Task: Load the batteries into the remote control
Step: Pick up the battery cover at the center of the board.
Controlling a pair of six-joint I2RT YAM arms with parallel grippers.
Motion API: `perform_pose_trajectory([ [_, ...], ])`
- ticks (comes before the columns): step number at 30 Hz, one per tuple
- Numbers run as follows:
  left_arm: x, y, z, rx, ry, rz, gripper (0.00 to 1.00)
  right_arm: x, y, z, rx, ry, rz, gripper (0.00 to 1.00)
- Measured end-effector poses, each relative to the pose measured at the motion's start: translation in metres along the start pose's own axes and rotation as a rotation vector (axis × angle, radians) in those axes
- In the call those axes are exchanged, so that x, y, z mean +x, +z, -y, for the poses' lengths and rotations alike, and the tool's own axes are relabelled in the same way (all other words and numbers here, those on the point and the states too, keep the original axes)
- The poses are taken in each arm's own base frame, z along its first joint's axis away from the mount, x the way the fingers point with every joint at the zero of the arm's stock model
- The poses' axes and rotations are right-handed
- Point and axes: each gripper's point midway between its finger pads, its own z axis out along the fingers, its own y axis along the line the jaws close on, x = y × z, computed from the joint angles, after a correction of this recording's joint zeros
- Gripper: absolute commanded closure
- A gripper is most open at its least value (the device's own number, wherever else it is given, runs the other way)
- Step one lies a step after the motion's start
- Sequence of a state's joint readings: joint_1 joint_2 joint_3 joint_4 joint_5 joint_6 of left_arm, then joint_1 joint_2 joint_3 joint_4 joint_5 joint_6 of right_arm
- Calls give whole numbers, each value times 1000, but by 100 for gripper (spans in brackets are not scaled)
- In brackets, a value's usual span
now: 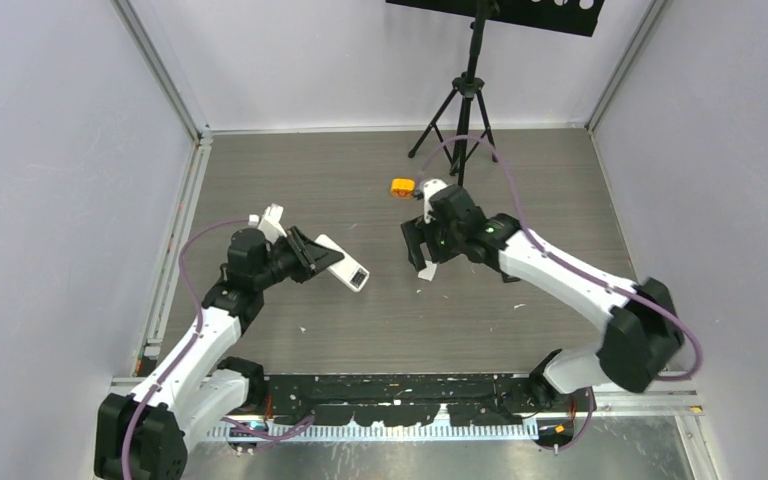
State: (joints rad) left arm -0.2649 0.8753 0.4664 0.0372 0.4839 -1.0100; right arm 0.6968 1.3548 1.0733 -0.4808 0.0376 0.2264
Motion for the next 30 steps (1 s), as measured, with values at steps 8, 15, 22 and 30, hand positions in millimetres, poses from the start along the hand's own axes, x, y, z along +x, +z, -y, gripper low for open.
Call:
perform_pose_trajectory([
  [8, -5, 4, 7, 0, 14, -40, 100, 75, 60, 43, 72, -376, -360, 13],
  [15, -5, 14, 3, -20, -3, -95, 100, 89, 80, 64, 20, -455, -455, 15],
  [22, -9, 20, 5, -18, -14, -120, 100, 87, 91, 64, -67, -490, -466, 17],
  [30, -9, 23, 0, -28, -28, -132, 100, 91, 100, 56, -137, -505, -480, 23],
])
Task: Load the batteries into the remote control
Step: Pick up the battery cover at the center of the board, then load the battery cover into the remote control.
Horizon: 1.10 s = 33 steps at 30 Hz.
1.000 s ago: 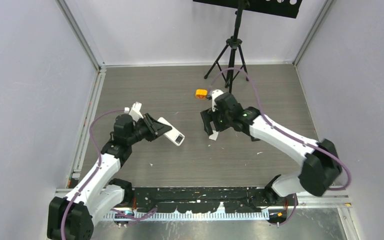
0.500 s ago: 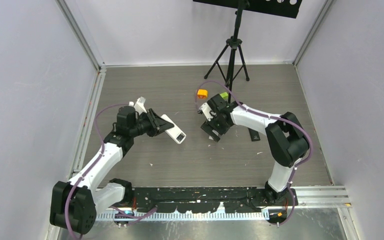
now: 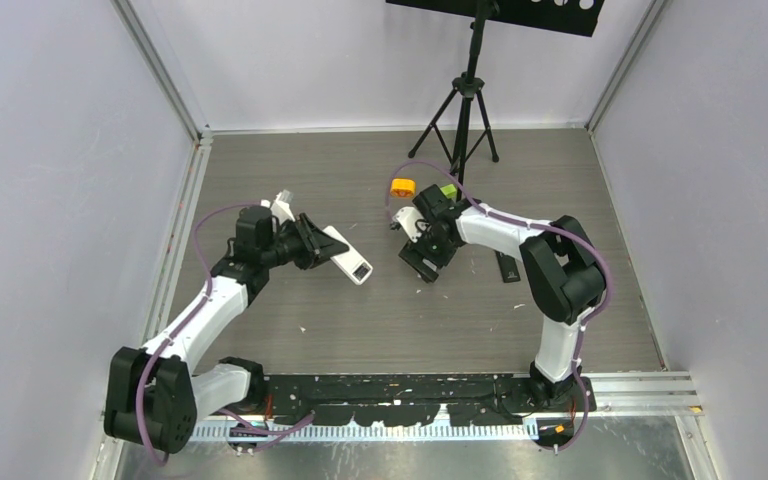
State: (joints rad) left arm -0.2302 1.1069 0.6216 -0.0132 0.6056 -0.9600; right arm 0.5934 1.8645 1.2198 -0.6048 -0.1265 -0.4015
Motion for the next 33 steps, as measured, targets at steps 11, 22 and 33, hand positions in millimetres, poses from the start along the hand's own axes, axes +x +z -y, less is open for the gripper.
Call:
perform_pose_trajectory([
  [11, 0, 3, -5, -8, -12, -10, 100, -5, 2, 2, -4, -8, 10, 46],
  [22, 0, 7, -5, 2, -10, -20, 100, -7, 2, 2, 1, 7, 20, 59],
  [33, 5, 18, -30, 28, -10, 34, 100, -45, -54, -32, -1, 76, 305, 58],
])
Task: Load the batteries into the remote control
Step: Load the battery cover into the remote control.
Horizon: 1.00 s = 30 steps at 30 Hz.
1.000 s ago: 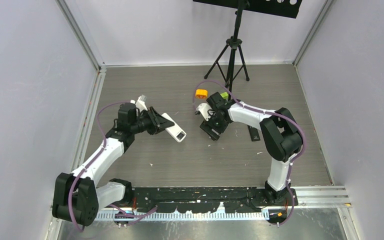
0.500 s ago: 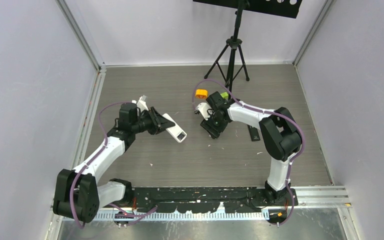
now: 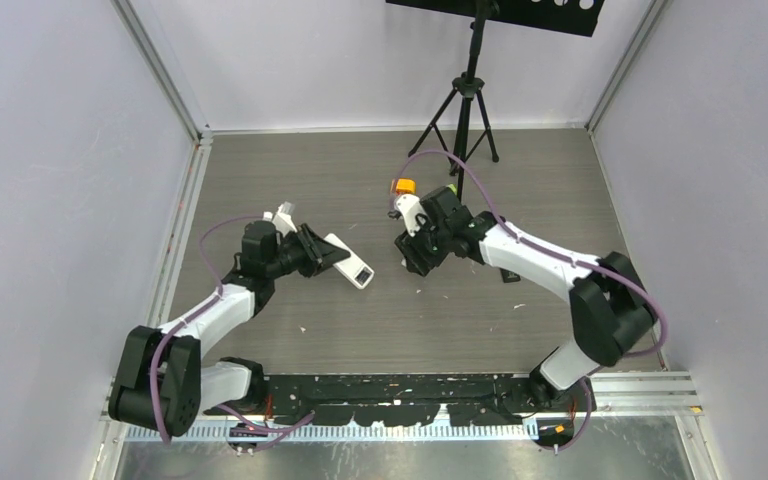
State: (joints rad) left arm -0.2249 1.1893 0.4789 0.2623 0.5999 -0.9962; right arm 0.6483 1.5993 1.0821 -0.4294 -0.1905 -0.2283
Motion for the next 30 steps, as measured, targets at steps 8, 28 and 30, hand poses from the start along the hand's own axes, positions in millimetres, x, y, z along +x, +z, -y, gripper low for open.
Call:
perform_pose_trajectory([
  [8, -1, 4, -17, 16, 45, 118, 100, -35, -21, -66, -57, -110, 169, 57],
  [28, -5, -6, -10, 95, 133, 232, 100, -50, 15, -101, -77, -142, 166, 56],
  [30, -4, -6, -9, 97, 141, 228, 100, -52, 15, -103, -78, -145, 169, 56],
])
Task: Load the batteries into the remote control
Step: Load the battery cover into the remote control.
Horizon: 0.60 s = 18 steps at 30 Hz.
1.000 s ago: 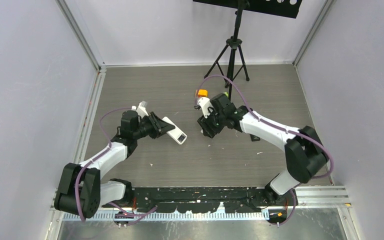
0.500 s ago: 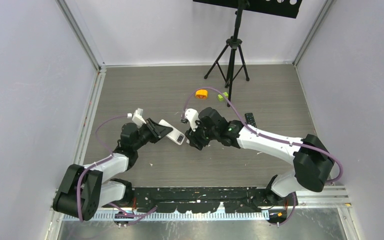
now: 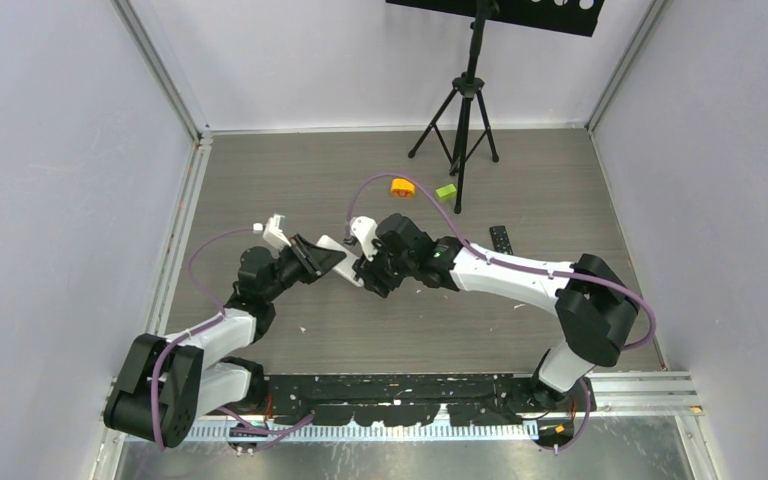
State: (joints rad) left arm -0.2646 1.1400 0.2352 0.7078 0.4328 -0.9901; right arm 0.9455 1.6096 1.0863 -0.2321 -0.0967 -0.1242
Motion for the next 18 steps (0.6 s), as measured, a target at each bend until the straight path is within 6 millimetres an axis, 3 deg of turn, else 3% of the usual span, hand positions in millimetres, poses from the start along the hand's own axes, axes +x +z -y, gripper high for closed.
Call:
perform_pose_trajectory([
  [18, 2, 0, 7, 45, 40, -17, 100, -14, 7, -2, 18, -17, 5, 55],
])
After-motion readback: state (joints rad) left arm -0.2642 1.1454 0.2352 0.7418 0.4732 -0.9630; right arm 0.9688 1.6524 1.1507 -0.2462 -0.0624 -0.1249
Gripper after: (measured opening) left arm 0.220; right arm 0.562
